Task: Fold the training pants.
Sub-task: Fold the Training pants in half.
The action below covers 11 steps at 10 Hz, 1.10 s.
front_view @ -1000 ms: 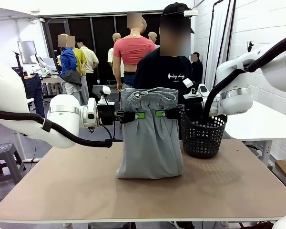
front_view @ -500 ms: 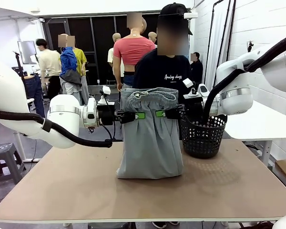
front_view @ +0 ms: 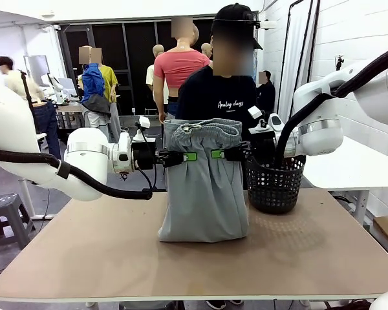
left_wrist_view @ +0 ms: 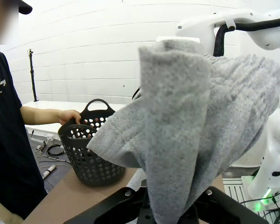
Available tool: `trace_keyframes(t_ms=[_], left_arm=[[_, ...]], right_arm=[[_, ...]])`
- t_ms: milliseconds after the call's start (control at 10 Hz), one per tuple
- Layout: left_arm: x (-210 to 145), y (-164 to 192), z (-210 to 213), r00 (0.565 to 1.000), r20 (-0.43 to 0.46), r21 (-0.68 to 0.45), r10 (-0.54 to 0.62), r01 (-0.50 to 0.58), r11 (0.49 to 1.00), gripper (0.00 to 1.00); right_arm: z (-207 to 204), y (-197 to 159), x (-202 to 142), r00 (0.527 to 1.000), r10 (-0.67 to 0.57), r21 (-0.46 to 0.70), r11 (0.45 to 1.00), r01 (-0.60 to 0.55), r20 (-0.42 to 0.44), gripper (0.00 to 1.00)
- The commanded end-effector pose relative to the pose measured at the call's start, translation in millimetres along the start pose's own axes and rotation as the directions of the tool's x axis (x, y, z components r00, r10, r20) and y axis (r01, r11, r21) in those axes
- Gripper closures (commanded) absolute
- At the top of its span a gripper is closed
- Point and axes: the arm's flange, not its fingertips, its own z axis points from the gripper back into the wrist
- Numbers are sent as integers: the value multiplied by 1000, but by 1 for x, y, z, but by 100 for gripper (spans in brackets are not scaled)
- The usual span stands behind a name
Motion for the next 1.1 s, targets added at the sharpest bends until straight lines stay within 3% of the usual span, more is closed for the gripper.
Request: trace_keyframes(t_ms=[0,800,1000], left_arm=[[5,-2,-1,1000,-5,4,-11,11,1000,100],[0,0,0,1000,0,0,0,0,1000,100],[21,33,7,1000,-16,19,-8,8,1000,100]], right_arm=[[-2,2,1,1000,-10,-5,1000,10,29,100],[0,0,0,1000,0,0,1000,0,0,100],[-2,-26,21,999,27,20,999,-28,33,100]])
